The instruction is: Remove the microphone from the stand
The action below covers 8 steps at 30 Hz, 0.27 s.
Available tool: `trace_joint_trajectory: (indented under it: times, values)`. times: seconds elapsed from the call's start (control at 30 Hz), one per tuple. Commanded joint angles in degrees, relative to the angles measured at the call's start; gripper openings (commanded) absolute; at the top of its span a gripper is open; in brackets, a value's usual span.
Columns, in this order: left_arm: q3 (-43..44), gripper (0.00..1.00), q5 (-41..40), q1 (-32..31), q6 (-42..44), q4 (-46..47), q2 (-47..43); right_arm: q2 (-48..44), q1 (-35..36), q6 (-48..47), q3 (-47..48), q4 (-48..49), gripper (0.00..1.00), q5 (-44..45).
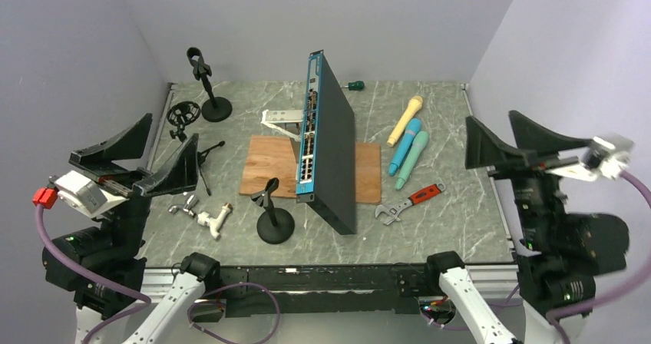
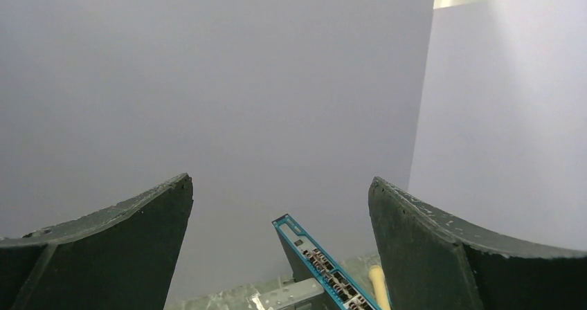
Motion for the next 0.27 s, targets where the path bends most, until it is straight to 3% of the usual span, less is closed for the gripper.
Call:
trace_joint_trajectory:
  times: [0.0,0.23]
  values:
    - [-0.2,0.99,-3.7,-0.2,-0.4,3.9,-0.5,-3.1,-0.2,-1.0,-1.3,3.7,1.00,4.5]
    - [-1.1,0.99,-5.1,-0.2,0.5,3.8,-1.4,-10.4,-0.1,1.2,-9.8,7.5,1.00,9.3]
